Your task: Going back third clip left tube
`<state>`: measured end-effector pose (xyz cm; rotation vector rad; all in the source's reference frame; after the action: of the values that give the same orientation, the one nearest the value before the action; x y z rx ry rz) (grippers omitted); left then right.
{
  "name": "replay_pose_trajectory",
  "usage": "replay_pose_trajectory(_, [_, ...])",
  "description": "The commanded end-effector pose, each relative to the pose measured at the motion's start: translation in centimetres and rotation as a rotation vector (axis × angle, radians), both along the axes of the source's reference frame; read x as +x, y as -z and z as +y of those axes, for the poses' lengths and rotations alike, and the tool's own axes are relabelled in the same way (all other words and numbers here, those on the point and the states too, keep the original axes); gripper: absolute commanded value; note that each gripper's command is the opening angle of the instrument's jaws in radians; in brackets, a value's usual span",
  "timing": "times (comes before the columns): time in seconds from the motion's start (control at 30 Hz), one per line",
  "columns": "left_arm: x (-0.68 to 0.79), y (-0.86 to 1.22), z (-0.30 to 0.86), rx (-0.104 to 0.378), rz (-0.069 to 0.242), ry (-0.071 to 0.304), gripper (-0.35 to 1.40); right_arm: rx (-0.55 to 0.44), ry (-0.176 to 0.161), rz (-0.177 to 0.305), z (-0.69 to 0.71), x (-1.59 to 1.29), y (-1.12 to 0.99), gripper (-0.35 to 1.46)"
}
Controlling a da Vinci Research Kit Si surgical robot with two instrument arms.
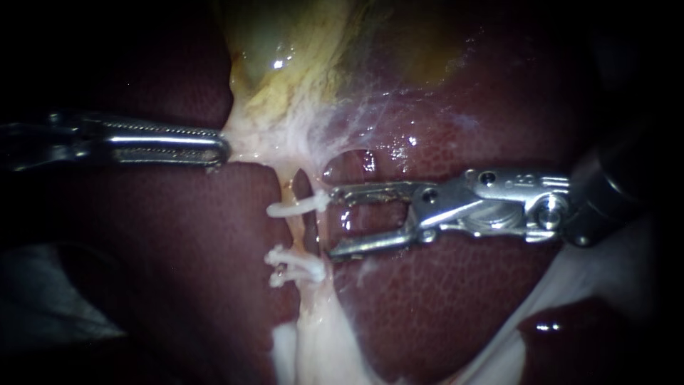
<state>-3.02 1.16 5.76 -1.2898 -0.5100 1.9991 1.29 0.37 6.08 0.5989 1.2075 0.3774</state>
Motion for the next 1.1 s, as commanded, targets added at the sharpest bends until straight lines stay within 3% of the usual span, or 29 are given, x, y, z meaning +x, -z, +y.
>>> replay_pose_trajectory(0.03, [0.0, 0.0, 0.0, 0.0, 0.0, 0.0, -0.35, 0.001, 0.0, 0.001, 0.01, -0.01, 0.02, 0.5])
replay_pose_trajectory(0.4, [0.0, 0.0, 0.0, 0.0, 0.0, 0.0, -0.35, -0.019, 0.006, 0.006, 0.02, -0.05, 0.08, 0.5])
replay_pose_trajectory(0.53, [0.0, 0.0, 0.0, 0.0, 0.0, 0.0, -0.35, -0.138, 0.019, 0.002, 0.04, -0.2, 0.2, 0.5])
replay_pose_trajectory(0.7, [-0.01, 0.0, 0.0, 0.0, 0.0, 0.0, -0.35, -0.261, 0.074, -0.044, 0.08, -0.42, 0.47, 0.5])
replay_pose_trajectory(0.87, [-0.01, -0.01, 0.0, 0.0, 0.0, 0.0, -0.35, -0.309, 0.088, -0.067, 0.15, -0.64, 0.75, 0.5])
replay_pose_trajectory(1.1, [-0.01, -0.01, 0.01, 0.0, 0.0, 0.0, -0.35, -0.335, 0.129, -0.111, 0.11, -0.76, 0.89, 0.5])
